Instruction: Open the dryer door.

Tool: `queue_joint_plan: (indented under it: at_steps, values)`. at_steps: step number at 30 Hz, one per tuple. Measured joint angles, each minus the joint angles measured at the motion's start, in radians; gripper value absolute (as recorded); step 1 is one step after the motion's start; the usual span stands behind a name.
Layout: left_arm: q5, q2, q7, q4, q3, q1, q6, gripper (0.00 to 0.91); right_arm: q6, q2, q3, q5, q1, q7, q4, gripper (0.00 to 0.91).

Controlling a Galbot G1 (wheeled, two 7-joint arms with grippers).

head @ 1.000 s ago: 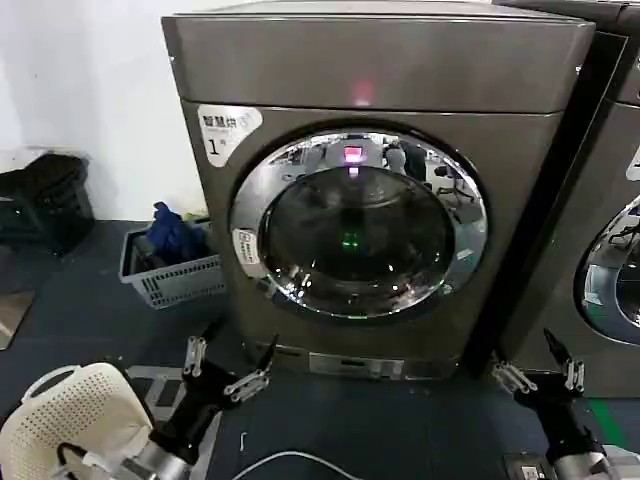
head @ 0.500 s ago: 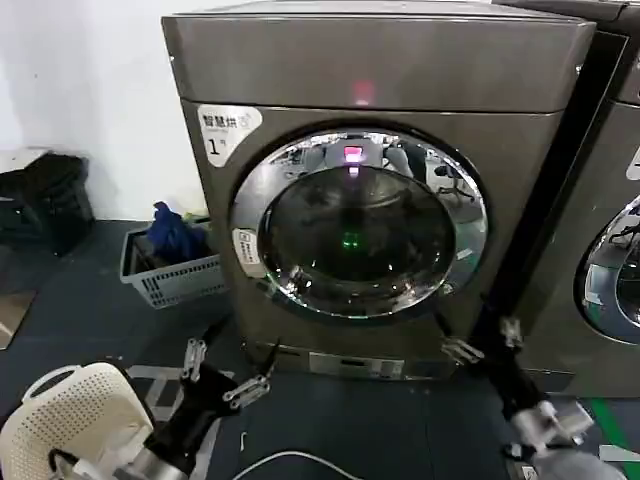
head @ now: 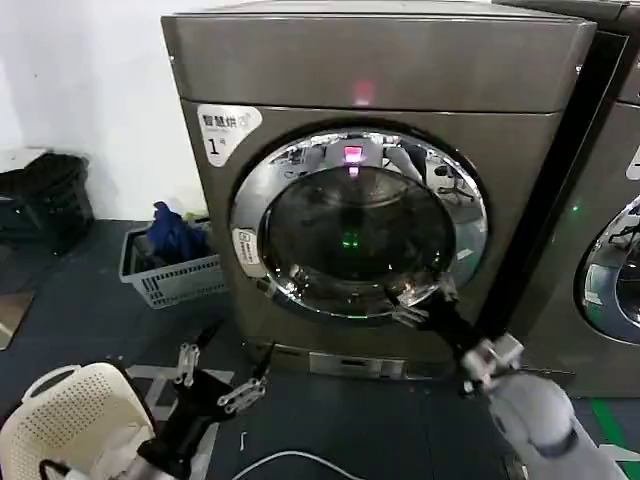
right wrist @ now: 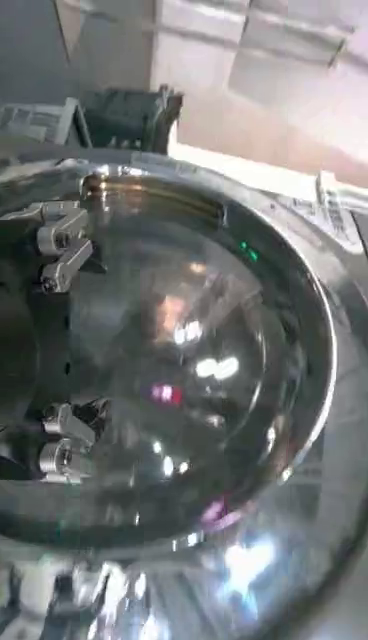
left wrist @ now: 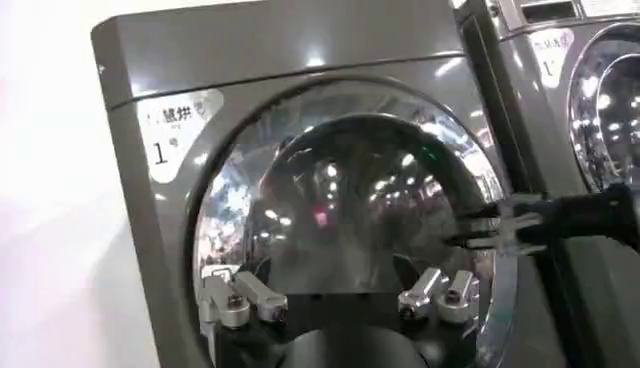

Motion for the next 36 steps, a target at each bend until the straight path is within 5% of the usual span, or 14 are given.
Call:
queue_joint_plan:
  at_steps: [36]
  values:
    - [0.021,-0.035,0.007,-0.018,-0.004,0.031,-0.019,0.907,0.016,0.189,-0.412,0.046,0.42,-0.035,-0.302,0.907]
